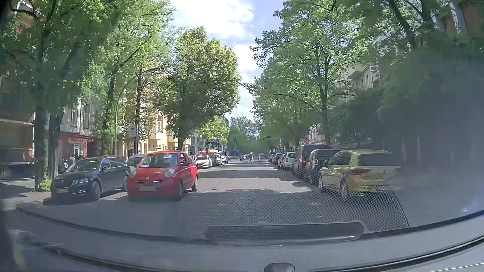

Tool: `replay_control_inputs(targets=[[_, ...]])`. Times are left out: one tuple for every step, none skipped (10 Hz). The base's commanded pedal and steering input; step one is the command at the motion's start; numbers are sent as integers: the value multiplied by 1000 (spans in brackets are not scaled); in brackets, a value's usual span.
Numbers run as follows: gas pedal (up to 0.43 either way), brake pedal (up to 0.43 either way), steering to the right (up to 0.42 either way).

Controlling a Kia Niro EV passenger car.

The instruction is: Follow the waypoints while adhering to traffic rules and regulations

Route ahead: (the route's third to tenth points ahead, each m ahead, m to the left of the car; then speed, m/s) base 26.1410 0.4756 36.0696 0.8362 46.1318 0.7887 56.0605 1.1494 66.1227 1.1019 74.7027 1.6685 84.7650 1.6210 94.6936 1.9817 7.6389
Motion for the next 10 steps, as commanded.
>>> replay_control_inputs(targets=[[228, 18, -2], [209, 18, -4], [220, 18, -3], [220, 18, -4], [209, 18, -5], [197, 18, -6], [189, 18, -5], [189, 18, -5], [157, 18, -5], [157, 18, -3]])
